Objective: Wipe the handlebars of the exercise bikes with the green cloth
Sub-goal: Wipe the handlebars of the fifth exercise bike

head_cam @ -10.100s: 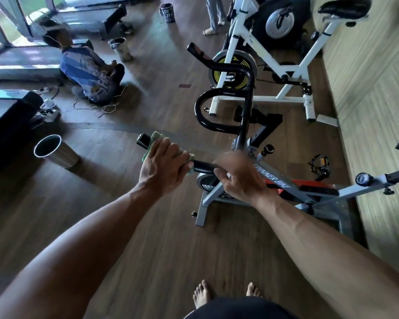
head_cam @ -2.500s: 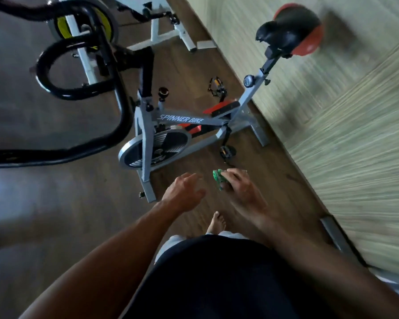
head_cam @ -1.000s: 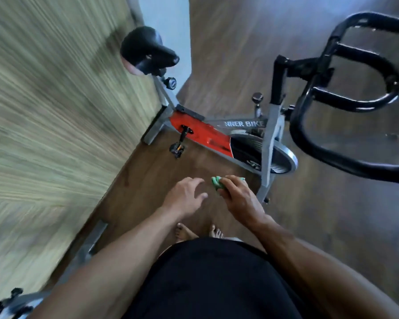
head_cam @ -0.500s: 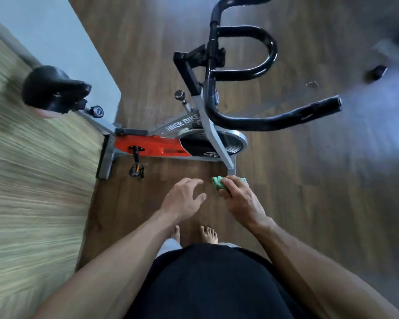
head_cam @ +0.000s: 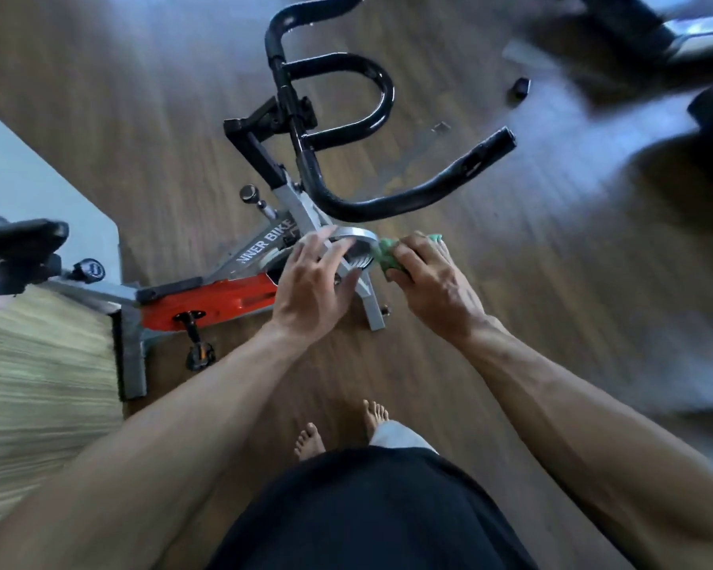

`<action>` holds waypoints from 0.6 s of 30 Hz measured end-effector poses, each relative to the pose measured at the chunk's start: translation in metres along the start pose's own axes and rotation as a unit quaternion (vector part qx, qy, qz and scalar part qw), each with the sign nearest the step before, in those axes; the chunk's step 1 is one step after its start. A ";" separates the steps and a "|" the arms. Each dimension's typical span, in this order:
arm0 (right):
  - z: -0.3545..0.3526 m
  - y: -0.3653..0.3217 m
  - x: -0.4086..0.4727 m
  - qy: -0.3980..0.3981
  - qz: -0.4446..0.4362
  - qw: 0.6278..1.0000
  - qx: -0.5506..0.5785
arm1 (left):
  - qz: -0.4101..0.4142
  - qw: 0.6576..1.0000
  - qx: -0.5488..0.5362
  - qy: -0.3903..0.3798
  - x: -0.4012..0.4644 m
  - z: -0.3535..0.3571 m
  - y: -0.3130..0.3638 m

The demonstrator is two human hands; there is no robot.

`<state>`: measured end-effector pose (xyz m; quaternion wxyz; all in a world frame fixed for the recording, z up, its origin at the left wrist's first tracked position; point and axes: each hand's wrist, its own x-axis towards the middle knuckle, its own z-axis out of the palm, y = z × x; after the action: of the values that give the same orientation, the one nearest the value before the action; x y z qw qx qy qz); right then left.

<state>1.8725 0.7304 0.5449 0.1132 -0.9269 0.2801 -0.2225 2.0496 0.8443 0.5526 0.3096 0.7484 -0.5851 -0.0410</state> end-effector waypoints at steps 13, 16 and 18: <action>-0.089 0.058 0.093 -0.016 -0.035 0.963 -0.265 | 0.021 0.998 0.030 -0.057 0.086 -0.016 0.004; -0.079 0.046 0.091 -0.005 0.010 0.964 -0.266 | 0.043 0.997 0.010 -0.061 0.083 -0.014 -0.004; -0.064 0.030 0.089 -0.006 0.045 0.968 -0.246 | 0.047 0.997 -0.007 -0.053 0.082 -0.012 -0.011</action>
<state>1.8943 0.6497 0.6220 -0.1072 -0.9141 0.3667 -0.1361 2.0891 0.7771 0.5810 0.2845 0.7146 -0.6353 -0.0700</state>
